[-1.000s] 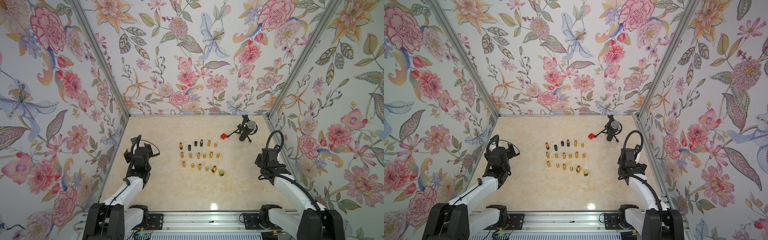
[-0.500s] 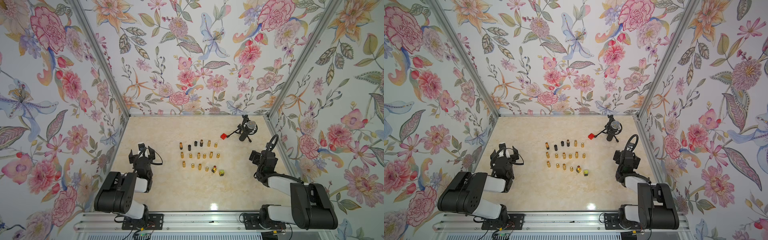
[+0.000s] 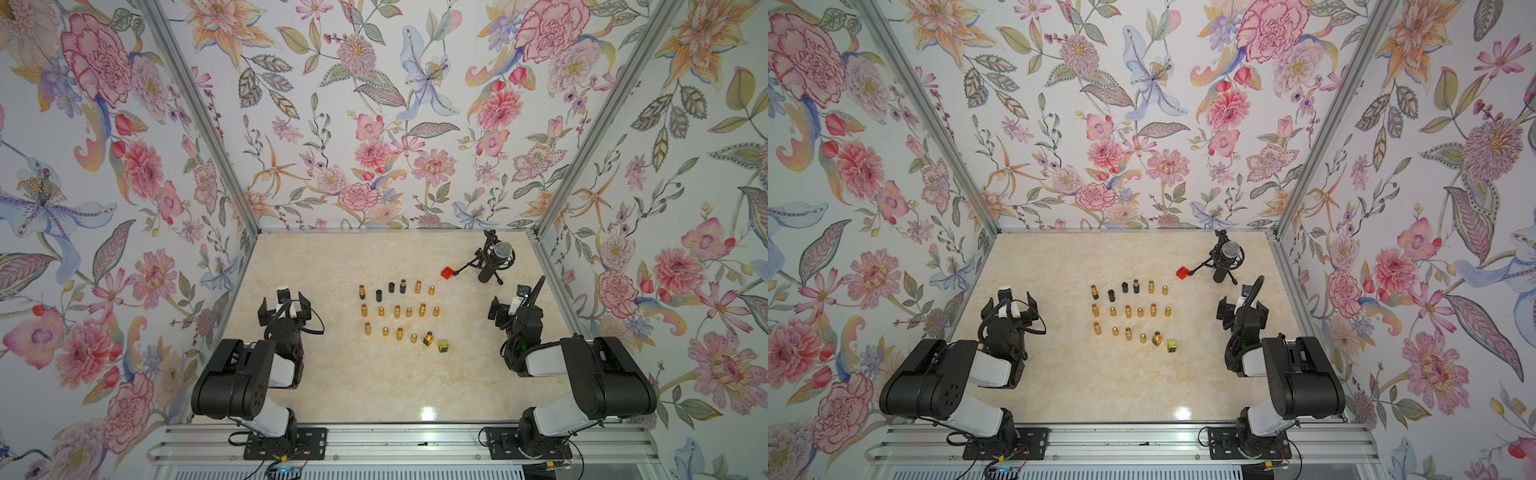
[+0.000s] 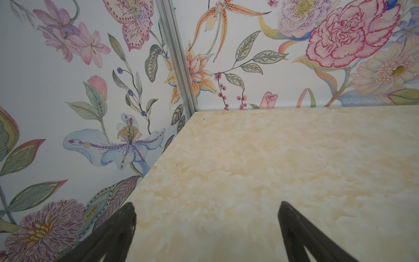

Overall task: Open the lipstick cap
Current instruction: Reset both arms

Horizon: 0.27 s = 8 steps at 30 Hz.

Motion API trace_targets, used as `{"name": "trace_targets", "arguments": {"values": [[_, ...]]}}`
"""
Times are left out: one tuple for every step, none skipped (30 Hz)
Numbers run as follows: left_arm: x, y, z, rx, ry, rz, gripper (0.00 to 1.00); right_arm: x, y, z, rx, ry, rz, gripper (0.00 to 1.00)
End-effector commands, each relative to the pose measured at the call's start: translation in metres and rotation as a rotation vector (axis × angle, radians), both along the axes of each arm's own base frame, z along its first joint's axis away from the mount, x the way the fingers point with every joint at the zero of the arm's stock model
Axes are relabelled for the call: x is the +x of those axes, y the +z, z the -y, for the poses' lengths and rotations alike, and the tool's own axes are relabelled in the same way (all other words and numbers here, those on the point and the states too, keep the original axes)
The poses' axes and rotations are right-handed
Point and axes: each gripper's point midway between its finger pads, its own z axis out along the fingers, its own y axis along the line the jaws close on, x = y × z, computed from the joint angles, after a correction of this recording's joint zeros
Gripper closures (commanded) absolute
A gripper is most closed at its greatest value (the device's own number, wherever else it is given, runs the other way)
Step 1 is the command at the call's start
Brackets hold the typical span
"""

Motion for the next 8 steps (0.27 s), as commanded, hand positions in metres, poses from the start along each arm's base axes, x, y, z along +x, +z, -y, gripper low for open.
{"name": "trace_targets", "arguments": {"values": [[0.008,0.0141,0.0094,0.028,-0.062,0.041,0.01,0.0036,0.0185,0.0006,-0.019,-0.002,0.08,0.0],[0.0083,0.0131,0.0093,0.028,-0.062,0.037,0.01,0.0035,0.0182,0.001,-0.018,-0.002,0.079,0.0],[0.0092,0.0135,0.0096,0.028,-0.064,0.037,0.01,0.0032,0.0178,0.0009,-0.017,-0.002,0.078,0.0],[0.0108,0.0123,0.009,0.023,-0.063,0.03,0.01,0.0033,0.0178,0.0009,-0.017,-0.002,0.078,0.0],[0.0111,0.0117,0.0085,0.018,-0.067,0.029,0.01,0.0032,0.0175,0.0009,-0.017,-0.002,0.077,0.0],[0.0092,0.0128,0.0082,0.019,-0.066,0.035,0.01,0.0034,0.0179,0.001,-0.017,-0.002,0.078,0.0],[0.0076,0.0135,0.0057,0.018,-0.051,0.041,0.01,0.0034,0.018,0.0009,-0.017,-0.002,0.078,0.0],[0.0067,0.0138,0.0039,0.014,-0.04,0.045,0.01,0.0033,0.0179,0.0009,-0.018,-0.002,0.078,0.0]]}}
